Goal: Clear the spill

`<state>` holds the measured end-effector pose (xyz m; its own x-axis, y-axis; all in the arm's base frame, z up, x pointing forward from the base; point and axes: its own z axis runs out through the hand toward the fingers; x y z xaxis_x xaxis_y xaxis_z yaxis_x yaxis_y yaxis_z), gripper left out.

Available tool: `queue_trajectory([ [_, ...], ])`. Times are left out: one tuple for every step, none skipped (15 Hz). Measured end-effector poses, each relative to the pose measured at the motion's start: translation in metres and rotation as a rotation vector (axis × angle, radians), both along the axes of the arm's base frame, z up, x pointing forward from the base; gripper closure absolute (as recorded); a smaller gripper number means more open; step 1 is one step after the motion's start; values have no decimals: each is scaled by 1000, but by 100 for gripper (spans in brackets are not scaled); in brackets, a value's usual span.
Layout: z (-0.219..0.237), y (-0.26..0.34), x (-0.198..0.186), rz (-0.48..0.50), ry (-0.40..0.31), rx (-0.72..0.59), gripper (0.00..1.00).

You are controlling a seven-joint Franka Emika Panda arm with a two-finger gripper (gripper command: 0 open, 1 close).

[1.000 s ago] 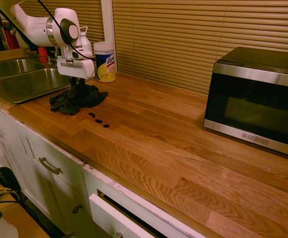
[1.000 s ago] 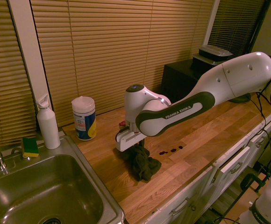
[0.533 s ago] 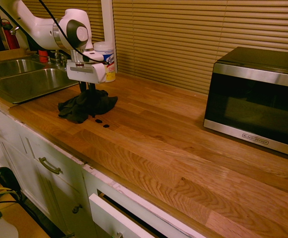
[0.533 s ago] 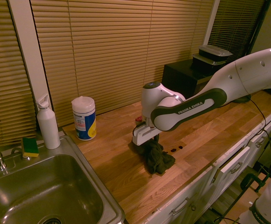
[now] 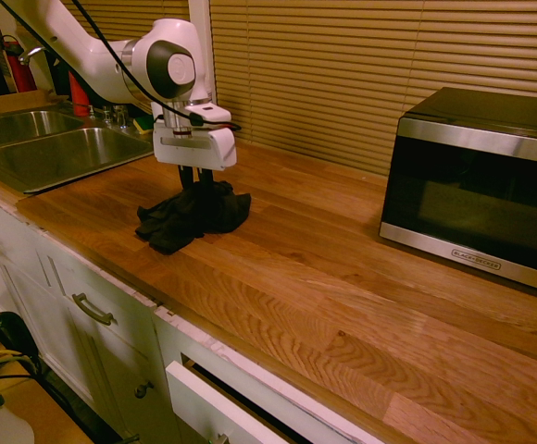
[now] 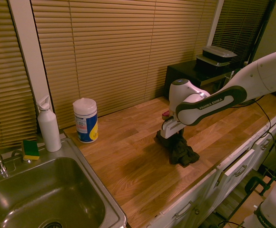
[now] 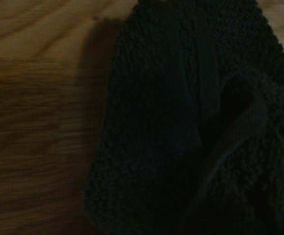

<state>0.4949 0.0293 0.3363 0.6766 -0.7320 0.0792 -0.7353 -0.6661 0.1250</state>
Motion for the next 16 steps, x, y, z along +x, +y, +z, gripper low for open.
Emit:
queue_trajectory([
  [0,-18,-1,-6,-1,3,100],
  [0,-36,-2,-14,4,5,100],
  [0,-52,-2,-20,5,7,100],
  [-1,-66,-3,-20,2,11,100],
  [-1,-78,-4,-19,-1,17,100],
  [0,-90,-4,-22,-3,23,100],
  [0,-97,-5,-25,-6,33,100],
  [0,-98,-5,-25,-8,44,100],
  [1,-96,-5,-24,-10,48,100],
  [2,-91,-6,-17,-12,50,100],
  [4,-82,-8,-7,-14,50,100],
  [5,-66,-10,6,-15,49,100],
  [6,-41,-13,22,-15,46,100],
  [6,-16,-15,39,-14,43,100],
  [7,9,-17,55,-15,40,100],
  [7,32,-20,71,-17,39,100],
])
